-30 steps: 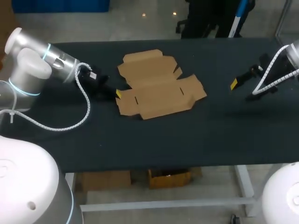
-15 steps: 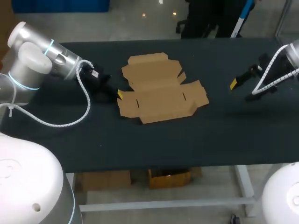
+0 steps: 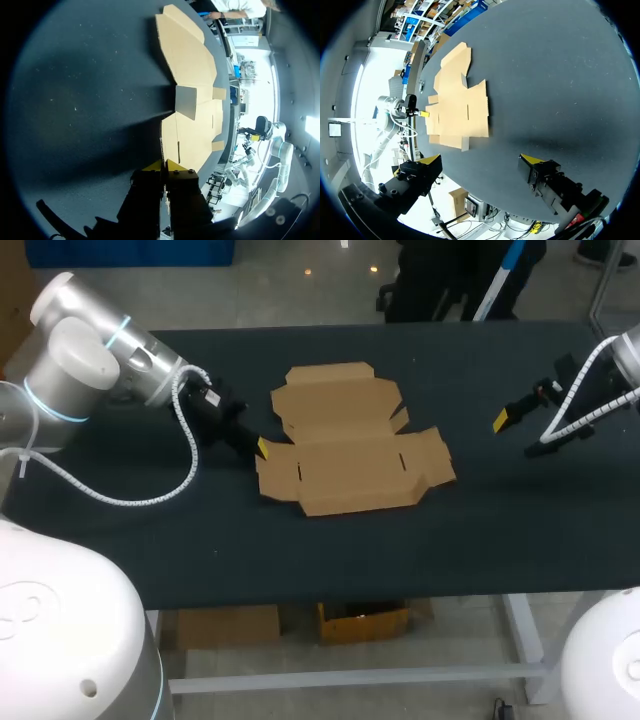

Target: Assemble the packaging by folding the flat box into shape, placing the metal phone stand inside, and closing the box properly

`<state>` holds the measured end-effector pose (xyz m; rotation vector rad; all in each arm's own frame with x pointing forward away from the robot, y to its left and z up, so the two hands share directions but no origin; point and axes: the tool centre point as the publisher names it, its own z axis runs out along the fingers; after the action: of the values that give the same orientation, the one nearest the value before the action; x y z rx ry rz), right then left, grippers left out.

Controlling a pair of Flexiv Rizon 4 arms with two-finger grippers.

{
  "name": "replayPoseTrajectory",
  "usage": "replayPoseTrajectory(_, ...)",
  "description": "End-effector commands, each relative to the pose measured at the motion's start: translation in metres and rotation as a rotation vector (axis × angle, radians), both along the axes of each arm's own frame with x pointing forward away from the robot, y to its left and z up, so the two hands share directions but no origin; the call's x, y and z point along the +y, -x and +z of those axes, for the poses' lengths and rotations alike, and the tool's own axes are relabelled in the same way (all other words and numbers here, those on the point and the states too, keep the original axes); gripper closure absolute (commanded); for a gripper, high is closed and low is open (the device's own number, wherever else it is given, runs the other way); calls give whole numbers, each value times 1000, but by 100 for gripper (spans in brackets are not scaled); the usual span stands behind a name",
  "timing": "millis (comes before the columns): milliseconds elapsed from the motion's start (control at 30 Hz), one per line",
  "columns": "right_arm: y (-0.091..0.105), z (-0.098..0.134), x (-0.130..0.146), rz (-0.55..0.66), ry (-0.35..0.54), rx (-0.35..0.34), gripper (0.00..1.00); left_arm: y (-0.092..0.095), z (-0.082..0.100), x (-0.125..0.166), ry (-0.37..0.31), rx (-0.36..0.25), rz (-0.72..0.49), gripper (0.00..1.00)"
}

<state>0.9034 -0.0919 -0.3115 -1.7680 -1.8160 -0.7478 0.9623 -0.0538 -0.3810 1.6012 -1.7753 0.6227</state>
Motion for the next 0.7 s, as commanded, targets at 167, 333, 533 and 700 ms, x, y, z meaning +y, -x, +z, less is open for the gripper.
replayPoseTrajectory(167, 2, 0, -2, -2, -5, -1, 0, 8, 2, -3, -30, 10, -19, 100)
replayPoseTrajectory(333, 2, 0, -2, -2, -6, 0, 0, 13, 2, -2, -46, 6, -14, 100)
replayPoseTrajectory(533, 1, -1, -2, -2, -7, 1, 0, 20, 4, 0, -78, -13, -3, 49)
replayPoseTrajectory(700, 0, -2, -2, 0, -8, 4, 0, 23, 7, 4, -110, -48, 28, 0)
